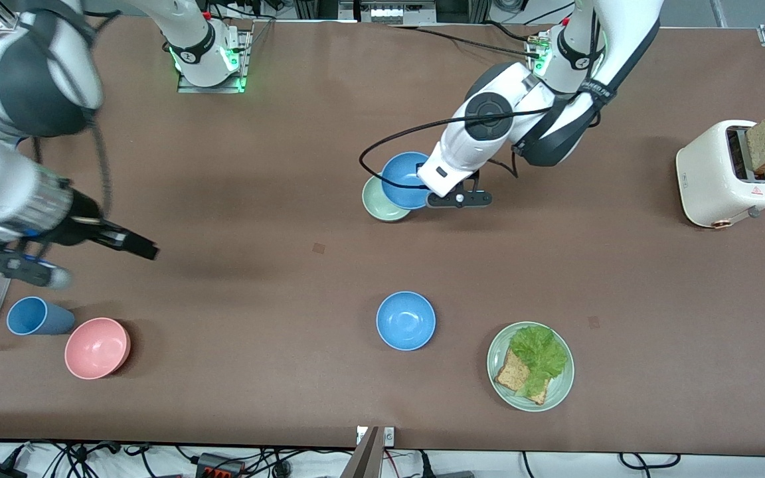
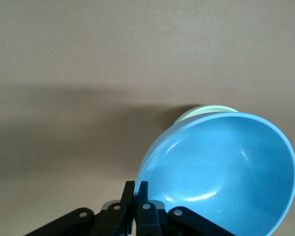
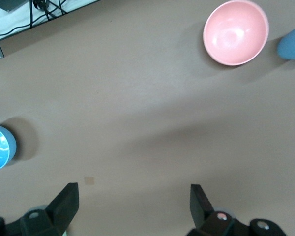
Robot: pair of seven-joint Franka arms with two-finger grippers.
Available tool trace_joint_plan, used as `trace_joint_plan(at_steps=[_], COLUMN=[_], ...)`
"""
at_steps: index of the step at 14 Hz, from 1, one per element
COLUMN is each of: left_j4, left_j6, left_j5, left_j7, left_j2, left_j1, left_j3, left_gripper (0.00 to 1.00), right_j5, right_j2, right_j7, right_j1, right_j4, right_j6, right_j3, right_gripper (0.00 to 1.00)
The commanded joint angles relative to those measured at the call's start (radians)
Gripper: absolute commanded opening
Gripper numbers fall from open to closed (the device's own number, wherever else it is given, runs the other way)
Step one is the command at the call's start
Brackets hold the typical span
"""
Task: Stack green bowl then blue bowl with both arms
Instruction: 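Release the green bowl with the right gripper while the left gripper carries the blue bowl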
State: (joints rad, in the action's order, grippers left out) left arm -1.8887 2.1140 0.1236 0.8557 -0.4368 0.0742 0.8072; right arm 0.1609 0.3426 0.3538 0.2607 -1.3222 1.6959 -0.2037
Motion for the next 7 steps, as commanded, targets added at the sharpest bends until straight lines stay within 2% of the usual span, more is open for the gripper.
trace_joint_plan(at_steps=[1, 6, 7], left_j4=[0.042, 0.091, 0.091], left_j6=[0.012, 0.012, 0.014], left_j5=[0.079, 0.16, 0.178], left_j7=[0.087, 0.172, 0.183], left_j2=[-0.062, -0.132, -0.135], left_j1=[-0.042, -0.097, -0.108], left_j3=[-0.002, -0.008, -0.014], left_gripper=[0.01, 0.01, 0.01], right_j5=[-0.058, -0.089, -0.095], right_j2=[-0.083, -0.125, -0.134], right_j7=[-0.132, -0.346, -0.348], right_j1=[-0.122, -0.224, -0.25], right_j4=[-0.077, -0.083, -0.086], right_j6=[0.001, -0.002, -0.01], right_j3=[0.084, 0.087, 0.111], right_gripper=[1.0, 1.0, 1.0])
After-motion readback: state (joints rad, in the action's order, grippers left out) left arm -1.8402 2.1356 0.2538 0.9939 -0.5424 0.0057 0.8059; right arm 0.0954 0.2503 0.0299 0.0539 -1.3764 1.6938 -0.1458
